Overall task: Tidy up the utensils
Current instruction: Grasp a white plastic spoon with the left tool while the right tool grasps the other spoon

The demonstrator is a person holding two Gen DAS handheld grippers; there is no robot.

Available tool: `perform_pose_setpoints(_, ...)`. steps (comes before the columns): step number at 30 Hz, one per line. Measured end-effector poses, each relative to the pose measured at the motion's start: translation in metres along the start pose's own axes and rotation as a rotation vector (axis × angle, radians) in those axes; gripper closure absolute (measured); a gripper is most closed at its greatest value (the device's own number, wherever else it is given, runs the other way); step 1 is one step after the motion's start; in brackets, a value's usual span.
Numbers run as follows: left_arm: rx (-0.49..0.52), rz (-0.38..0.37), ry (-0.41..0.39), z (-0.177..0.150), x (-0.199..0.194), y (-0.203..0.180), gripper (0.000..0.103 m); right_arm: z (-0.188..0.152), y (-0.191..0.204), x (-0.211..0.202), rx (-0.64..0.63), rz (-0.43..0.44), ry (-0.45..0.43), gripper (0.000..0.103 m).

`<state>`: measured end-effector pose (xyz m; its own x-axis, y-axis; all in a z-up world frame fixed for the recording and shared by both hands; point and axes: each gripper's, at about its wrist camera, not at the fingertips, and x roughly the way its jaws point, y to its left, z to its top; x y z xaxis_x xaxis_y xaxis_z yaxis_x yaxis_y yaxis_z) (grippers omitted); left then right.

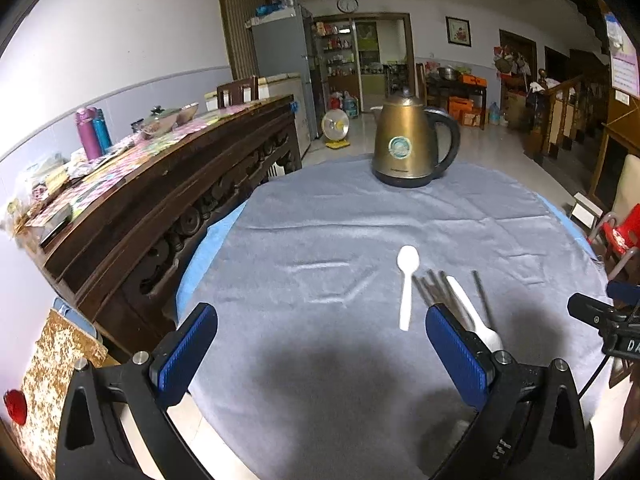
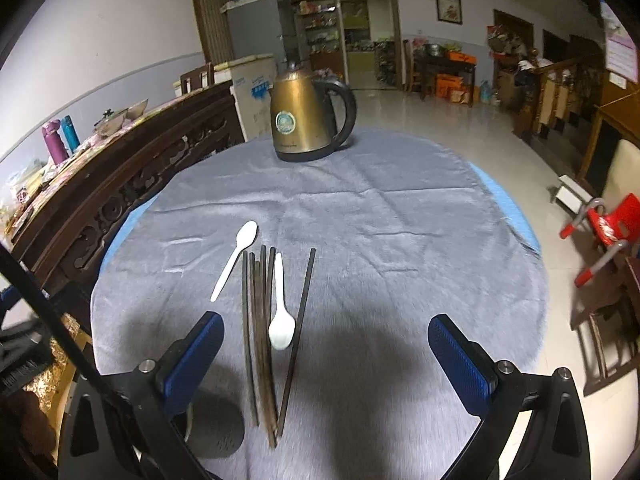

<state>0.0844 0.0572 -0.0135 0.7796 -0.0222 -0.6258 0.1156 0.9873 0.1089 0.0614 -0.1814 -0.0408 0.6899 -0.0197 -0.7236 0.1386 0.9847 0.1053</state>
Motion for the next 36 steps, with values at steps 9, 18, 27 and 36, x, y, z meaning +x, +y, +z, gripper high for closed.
perform_pose_setpoints(9, 0.041, -0.091, 0.205, 0.032, 0.12, 0.005, 0.0, 0.042, -0.005, 0.123, 0.008, 0.265, 0.221, 0.049)
perform_pose_setpoints(18, 0.106, -0.233, 0.32, 0.049, 0.181, -0.04, 0.015, 0.045, 0.01, 0.218, 0.065, 0.339, 0.385, 0.068)
perform_pose_setpoints(27, 0.148, -0.3, 0.443, 0.065, 0.245, -0.09, 0.015, 0.04, 0.034, 0.226, -0.051, 0.31, 0.431, 0.092)
perform_pose_setpoints(36, 0.153, -0.327, 0.482, 0.055, 0.266, -0.111, 0.072, 0.035, 0.011, 0.211, 0.018, 0.382, 0.371, 0.093)
